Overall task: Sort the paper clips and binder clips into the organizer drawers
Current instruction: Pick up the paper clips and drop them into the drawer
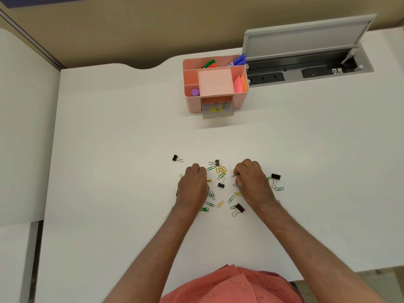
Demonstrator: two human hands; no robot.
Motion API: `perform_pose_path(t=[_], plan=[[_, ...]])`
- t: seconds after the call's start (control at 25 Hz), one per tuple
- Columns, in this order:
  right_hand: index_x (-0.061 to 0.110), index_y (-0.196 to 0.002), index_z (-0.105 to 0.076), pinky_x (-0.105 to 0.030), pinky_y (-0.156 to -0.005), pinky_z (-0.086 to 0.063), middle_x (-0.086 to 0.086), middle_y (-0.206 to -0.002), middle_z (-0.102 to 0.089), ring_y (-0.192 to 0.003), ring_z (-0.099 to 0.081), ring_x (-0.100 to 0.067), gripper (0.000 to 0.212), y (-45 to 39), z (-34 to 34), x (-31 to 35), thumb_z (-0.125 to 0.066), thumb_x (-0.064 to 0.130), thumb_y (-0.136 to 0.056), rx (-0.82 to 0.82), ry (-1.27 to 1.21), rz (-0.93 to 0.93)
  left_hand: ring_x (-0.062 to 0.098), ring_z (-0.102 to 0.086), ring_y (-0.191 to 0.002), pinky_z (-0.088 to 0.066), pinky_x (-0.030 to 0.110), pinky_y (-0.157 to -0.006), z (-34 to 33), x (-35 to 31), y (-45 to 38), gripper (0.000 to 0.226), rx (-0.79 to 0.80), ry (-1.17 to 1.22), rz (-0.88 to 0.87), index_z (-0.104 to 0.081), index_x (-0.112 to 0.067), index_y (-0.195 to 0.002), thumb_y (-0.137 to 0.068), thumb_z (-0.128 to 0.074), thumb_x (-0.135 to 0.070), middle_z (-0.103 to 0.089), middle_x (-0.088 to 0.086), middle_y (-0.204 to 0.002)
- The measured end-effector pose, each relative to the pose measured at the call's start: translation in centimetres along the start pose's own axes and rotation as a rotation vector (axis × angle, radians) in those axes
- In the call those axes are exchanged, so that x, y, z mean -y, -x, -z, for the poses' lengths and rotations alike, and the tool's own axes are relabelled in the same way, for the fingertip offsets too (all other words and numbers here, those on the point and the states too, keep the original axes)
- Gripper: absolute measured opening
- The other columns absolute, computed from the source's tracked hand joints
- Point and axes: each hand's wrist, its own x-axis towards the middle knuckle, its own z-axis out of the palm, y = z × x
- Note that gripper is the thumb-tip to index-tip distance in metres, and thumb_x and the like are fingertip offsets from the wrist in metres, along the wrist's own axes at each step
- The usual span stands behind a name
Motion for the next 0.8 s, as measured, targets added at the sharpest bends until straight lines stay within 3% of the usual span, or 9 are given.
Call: perform_pose_path(t=[0.12,0.24,0.36,0.48,0.64,0.8], plan=[[0.013,-0.086,-0.064,-0.030,-0.054,-0.038,0.000,-0.086,-0.059,-0.081,-0.053,-0.023,0.020,-0.4,0.3,0.1,-0.066,-0.006,-0.079,0.053,-0.007,-0.026,0.021,-0.050,-0.085,-0.034,0.032,-0.055,-0.2,0.4,0.2,0.014,-0.001,0.069,-0.024,-0.052,-0.016,-0.089,-0.081,-0.052,-0.004,-0.054,-0.002,-0.090],[0.012,-0.082,-0.061,-0.029,-0.050,-0.034,-0.002,-0.080,-0.057,-0.075,-0.053,-0.024,0.023,-0.7,0.6,0.5,-0.073,-0.004,-0.071,0.066,0.043,-0.012,0.018,-0.047,-0.073,-0.036,0.032,-0.056,0.3,0.8,0.1,0.013,0.004,0.336,0.038,-0.046,-0.018,-0.078,-0.079,-0.054,-0.008,-0.052,-0.005,-0.076],[0.013,-0.080,-0.058,-0.029,-0.046,-0.034,-0.003,-0.078,-0.055,-0.071,-0.051,-0.024,0.029,-0.7,0.9,0.9,-0.076,-0.003,-0.063,0.086,0.108,0.043,0.012,-0.046,-0.064,-0.039,0.028,-0.057,2.2,0.8,-0.4,0.015,-0.023,0.593,0.097,-0.051,-0.020,-0.079,-0.079,-0.060,-0.009,-0.052,-0.008,-0.070],[0.013,-0.081,-0.056,-0.027,-0.048,-0.029,-0.002,-0.077,-0.052,-0.070,-0.049,-0.022,0.031,-0.6,1.1,0.7,-0.074,-0.002,-0.061,0.077,0.147,0.088,0.006,-0.042,-0.055,-0.040,0.028,-0.056,5.2,-0.1,-2.2,0.018,-0.140,0.706,0.090,-0.053,-0.022,-0.082,-0.081,-0.063,-0.007,-0.051,-0.012,-0.065],[0.013,-0.082,-0.056,-0.028,-0.052,-0.034,-0.001,-0.079,-0.051,-0.077,-0.049,-0.023,0.027,-0.4,0.9,0.0,-0.069,-0.003,-0.066,0.028,0.174,0.102,0.009,-0.049,-0.061,-0.045,0.030,-0.062,9.3,-1.4,-7.9,0.016,-0.386,0.682,0.029,-0.057,-0.024,-0.087,-0.083,-0.061,-0.010,-0.063,-0.012,-0.084],[0.014,-0.083,-0.058,-0.029,-0.050,-0.039,0.000,-0.080,-0.051,-0.076,-0.049,-0.021,0.034,-0.3,0.8,-0.2,-0.069,-0.011,-0.063,0.047,0.163,0.079,0.015,-0.059,-0.083,-0.044,0.028,-0.065,11.4,-2.6,-13.4,0.014,-0.436,0.377,0.007,-0.065,-0.023,-0.094,-0.091,-0.056,-0.012,-0.068,-0.009,-0.096]])
